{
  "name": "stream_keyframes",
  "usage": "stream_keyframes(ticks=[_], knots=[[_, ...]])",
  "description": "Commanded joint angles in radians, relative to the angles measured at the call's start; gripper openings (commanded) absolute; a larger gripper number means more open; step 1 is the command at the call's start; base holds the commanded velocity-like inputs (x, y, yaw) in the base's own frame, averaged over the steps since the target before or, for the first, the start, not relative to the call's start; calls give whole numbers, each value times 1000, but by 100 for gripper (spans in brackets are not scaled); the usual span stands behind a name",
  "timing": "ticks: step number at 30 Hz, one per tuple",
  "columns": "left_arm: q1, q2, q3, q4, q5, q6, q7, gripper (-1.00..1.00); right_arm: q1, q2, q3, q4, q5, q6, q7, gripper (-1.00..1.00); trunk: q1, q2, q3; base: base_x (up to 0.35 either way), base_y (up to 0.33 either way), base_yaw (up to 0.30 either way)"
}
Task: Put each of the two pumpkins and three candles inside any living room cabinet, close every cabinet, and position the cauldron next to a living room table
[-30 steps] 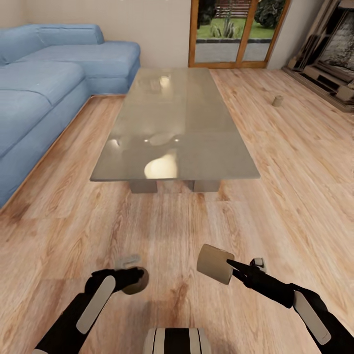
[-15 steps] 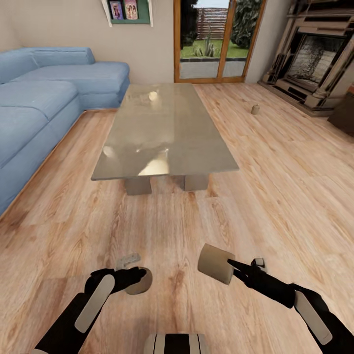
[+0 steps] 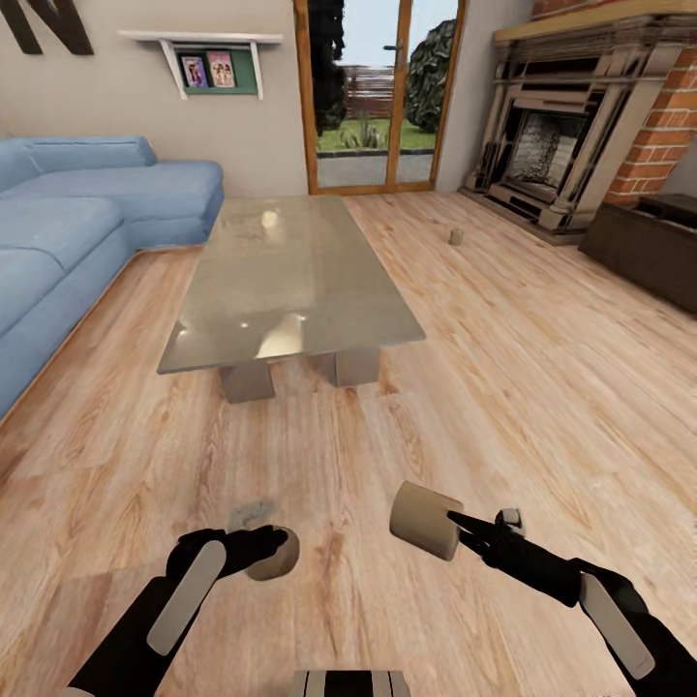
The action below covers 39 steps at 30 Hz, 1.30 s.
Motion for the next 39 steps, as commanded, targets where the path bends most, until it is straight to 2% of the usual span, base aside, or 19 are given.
stream_keyframes(ticks=[1, 30, 39], knots=[[0, 1, -2, -2, 12, 0, 11, -100, -1, -2, 2, 0, -10, 8, -1, -100, -1, 0, 4, -2, 0, -214], [0, 1, -4, -2, 12, 0, 11, -100, -1, -4, 2, 4, -12, 8, -3, -100, -14, 7, 151, 0, 0, -214], [1, 1, -6, -30, 12, 0, 11, -100, -1, -4, 1, 26, -14, 7, -1, -100, -14, 7, 161, 0, 0, -214]])
